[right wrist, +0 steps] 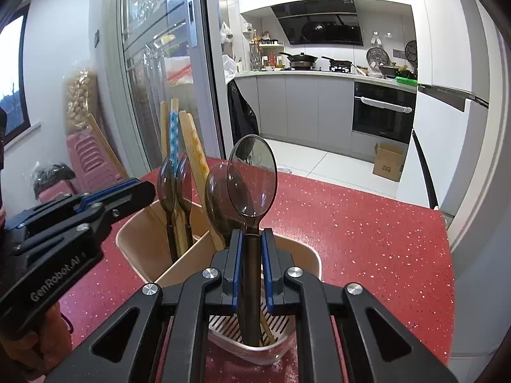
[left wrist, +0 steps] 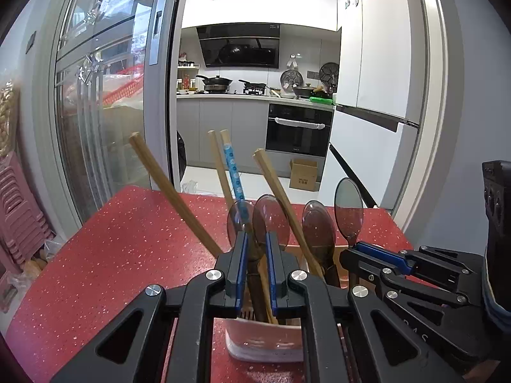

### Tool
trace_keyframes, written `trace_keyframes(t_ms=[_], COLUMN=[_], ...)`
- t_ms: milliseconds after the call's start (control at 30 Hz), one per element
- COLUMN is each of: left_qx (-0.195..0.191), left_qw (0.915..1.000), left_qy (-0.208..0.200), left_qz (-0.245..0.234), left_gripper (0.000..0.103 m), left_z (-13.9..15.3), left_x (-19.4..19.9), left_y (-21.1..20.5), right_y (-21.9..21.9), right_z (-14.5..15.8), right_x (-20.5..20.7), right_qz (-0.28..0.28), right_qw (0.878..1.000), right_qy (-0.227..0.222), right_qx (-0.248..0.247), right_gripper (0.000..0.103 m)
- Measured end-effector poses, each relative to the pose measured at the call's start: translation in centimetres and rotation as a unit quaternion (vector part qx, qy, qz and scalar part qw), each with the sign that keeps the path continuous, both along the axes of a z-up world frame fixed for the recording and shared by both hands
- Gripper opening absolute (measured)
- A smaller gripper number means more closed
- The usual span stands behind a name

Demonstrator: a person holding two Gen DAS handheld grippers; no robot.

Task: Organize utensils
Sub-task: 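Lower both held spoons into the caddy among the other utensils, then open both tools to release the spoons into the caddy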

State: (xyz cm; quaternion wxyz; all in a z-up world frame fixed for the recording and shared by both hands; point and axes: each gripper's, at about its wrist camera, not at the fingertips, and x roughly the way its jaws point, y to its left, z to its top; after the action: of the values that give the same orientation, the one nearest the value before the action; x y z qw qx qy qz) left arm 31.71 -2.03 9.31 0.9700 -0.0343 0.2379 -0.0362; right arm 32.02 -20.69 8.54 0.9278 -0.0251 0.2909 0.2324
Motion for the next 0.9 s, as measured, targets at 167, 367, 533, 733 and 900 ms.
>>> trace_keyframes(t_ms=[167, 367, 533, 733, 900], left_qx=[0.006, 0.006, 0.007, 0.002, 0.006], left_qw=[1.0, 0.9999, 0.9999, 0.9998, 0.9997], left_qy=[0.004, 0.013, 0.012, 0.019, 0.024], left_qz=[-0.001, -0.001, 0.001, -0.002, -0.001], left_gripper=[0.039, 0.039, 0.039, 0.039, 0.039], left_z=[0.1, 0.0, 0.4, 0.5, 0.6], left_x=[-0.5, -1.2, -2.0, -3.0, -4.1], left_y=[-0.1, 0.0, -0.1, 0.1, 0.2], right_y=[0.0, -0.2, -0.6, -1.0, -1.5], right_z=[0.1, 0.4, 1.1, 1.7, 1.9], right_x=[-0.2, -0.8, -1.6, -3.1, -4.2], right_qz=[0.0, -0.001, -0.009, -0.018, -0.032], right_qw=[1.0, 1.0, 0.999, 0.999, 0.997], right_qy=[0.014, 0.024, 0.036, 0.044, 0.065], right_qx=[0.003, 0.002, 0.013, 0.015, 0.019], right_gripper=[0.013, 0.021, 0.029, 0.035, 0.037])
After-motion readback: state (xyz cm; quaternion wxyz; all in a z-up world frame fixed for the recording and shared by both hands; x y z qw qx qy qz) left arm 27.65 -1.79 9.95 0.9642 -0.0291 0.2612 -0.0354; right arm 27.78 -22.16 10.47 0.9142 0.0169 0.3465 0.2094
